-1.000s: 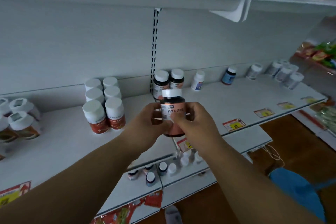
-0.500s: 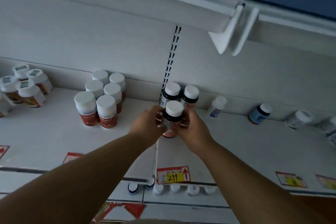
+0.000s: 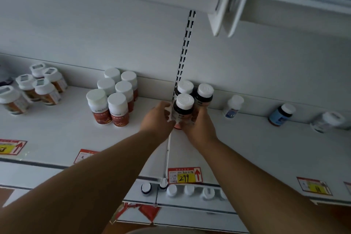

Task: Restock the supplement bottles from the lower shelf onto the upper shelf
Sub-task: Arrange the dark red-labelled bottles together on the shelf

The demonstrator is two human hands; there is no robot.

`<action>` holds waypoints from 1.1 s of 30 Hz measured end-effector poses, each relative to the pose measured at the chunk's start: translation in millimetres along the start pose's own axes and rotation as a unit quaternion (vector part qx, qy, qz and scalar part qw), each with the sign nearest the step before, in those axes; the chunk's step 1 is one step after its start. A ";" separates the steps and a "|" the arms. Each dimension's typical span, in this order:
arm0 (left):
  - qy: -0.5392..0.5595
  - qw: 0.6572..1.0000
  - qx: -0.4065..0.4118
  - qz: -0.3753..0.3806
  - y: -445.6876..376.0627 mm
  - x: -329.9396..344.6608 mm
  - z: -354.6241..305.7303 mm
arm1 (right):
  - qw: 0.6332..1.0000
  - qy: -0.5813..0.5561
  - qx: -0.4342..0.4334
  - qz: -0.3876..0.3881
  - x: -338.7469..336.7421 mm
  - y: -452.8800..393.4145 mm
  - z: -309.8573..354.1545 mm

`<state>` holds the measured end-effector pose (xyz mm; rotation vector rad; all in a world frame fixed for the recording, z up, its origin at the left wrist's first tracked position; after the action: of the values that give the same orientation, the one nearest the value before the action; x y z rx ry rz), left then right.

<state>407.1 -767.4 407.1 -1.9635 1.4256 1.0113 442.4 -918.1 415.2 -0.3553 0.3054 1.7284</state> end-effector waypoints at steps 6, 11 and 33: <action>0.000 0.997 0.079 0.015 45.5 -18.4 14.6 | 0.995 0.048 0.000 -0.085 6.1 43.1 10.0; 0.028 0.992 0.116 0.037 81.3 -54.2 45.0 | 0.992 0.054 -0.033 -0.104 39.6 100.6 42.5; 0.022 0.995 -0.009 0.098 203.5 -6.2 238.3 | 0.996 0.048 -0.016 0.068 192.6 220.1 -23.7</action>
<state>148.6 -648.8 275.3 -1.8979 1.6646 1.0730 194.9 -794.2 318.0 -0.4505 0.3780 1.8549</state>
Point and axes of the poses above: each hand's wrist, its own y-axis away from the middle knuckle, its own x-axis out of the palm, z = x × y, the point moved 6 cm from there along -y, towards the middle knuckle, and after that the axes turned 15 degrees about -y, right-handed, at the moved point
